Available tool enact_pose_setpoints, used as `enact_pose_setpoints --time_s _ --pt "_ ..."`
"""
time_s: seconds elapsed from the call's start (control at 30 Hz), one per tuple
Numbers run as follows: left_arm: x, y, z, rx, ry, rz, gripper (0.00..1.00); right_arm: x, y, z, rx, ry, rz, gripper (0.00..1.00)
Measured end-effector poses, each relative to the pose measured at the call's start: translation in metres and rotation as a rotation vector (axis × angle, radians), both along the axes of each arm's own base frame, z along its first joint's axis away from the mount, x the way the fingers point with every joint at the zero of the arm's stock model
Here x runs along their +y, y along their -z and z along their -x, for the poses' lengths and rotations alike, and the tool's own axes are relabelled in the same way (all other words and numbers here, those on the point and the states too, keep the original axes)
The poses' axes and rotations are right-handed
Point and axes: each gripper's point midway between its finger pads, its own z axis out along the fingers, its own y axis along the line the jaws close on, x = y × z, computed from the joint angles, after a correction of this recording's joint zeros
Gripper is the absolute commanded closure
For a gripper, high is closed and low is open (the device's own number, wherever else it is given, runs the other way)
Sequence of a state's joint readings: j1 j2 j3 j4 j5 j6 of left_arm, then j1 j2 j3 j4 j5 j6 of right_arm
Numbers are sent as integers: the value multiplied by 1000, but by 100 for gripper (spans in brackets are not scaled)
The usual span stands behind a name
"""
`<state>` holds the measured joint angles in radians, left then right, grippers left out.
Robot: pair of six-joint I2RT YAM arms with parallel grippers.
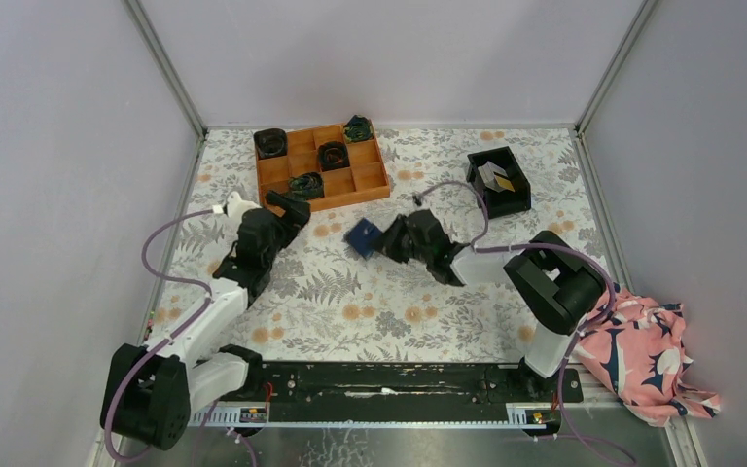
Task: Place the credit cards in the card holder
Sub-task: Place the card holder at the center of the board.
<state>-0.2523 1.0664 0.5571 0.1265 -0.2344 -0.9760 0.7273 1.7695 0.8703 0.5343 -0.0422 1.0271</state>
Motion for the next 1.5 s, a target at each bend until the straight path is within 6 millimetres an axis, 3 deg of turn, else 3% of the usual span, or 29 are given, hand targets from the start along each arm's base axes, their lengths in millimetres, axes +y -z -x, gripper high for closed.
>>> enact_pose_setpoints --time_s 0.1,0.17,0.3,0.47,0.6,0.8,1.27,1.5 --pt "-18 20 14 40 56 -9 7 -12 38 33 58 -40 36 100" --pt "-32 33 24 66 98 -18 9 -18 52 49 74 -53 41 100" --pt "-52 53 38 103 158 -36 19 -14 55 65 52 -77 7 97" --pt "-71 72 51 129 218 -61 48 -9 60 77 29 -81 -14 84" --pt "-83 86 62 133 259 -71 52 -10 69 81 20 -63 4 68" --pt "-88 111 81 172 298 -87 52 -11 69 81 -28 -55 46 59" --pt "-107 112 93 137 342 -49 37 -62 66 85 -189 -92 479 56" --pt "-107 124 93 166 339 -64 38 -51 43 74 -330 -237 665 55"
